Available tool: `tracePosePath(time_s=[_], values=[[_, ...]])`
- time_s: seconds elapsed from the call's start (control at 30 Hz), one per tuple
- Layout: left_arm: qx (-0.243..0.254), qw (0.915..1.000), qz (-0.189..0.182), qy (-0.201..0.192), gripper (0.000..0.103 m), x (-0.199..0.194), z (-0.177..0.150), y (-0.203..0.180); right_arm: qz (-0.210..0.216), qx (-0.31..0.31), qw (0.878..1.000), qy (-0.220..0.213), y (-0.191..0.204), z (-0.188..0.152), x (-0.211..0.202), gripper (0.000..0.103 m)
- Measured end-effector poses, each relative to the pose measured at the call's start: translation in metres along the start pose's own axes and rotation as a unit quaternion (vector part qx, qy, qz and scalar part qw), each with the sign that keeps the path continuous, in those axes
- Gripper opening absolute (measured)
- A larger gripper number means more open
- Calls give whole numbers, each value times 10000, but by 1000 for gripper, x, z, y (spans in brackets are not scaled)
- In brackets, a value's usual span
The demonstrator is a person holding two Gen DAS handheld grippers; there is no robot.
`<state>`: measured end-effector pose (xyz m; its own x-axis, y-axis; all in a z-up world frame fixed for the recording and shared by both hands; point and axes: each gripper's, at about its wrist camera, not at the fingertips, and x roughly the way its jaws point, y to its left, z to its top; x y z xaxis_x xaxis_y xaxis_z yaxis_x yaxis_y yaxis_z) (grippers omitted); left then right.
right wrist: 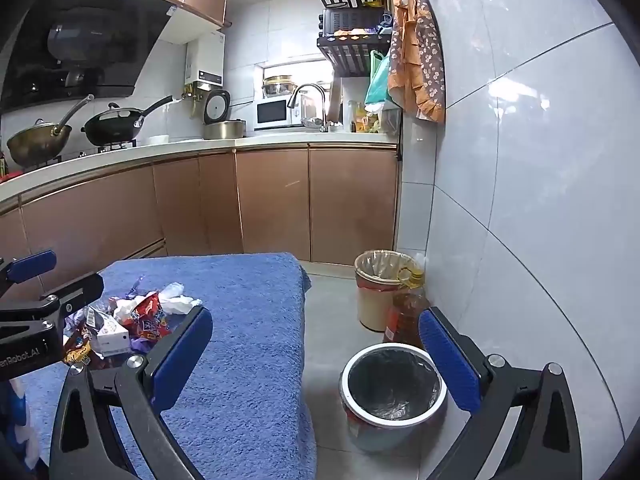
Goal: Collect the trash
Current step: 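Move both tools toward the trash pile on the blue towel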
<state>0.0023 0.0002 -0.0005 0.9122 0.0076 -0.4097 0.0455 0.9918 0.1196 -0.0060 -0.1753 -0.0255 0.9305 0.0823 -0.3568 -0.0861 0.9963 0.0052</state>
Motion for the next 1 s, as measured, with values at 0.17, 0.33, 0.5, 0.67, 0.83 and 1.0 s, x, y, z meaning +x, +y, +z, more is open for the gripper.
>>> tracePosePath(time_s=[0.17,0.33,0.5,0.67,0.83,1.0], values=[[3,10000,20,-44,86,-1,-1,-2,5,5,10000,-14,-1,-2,-2,103],[40,9999,64,-68,86,-10,-5,-4,-49,-16,10000,-85,-3,-2,-7,103],[80,9999,86,-26,86,-10,-5,-8,-81,58,9999,-126,-8,-2,-9,103],[72,10000,-9,13,86,-9,-4,-10,-96,115,9998,-142,-13,-3,-10,103],[77,9999,-115,79,86,-3,-6,-10,-84,165,9997,-165,-17,-1,-10,103],[86,9998,-164,69,86,2,-6,-3,-67,167,9998,-96,-17,-1,-6,103]])
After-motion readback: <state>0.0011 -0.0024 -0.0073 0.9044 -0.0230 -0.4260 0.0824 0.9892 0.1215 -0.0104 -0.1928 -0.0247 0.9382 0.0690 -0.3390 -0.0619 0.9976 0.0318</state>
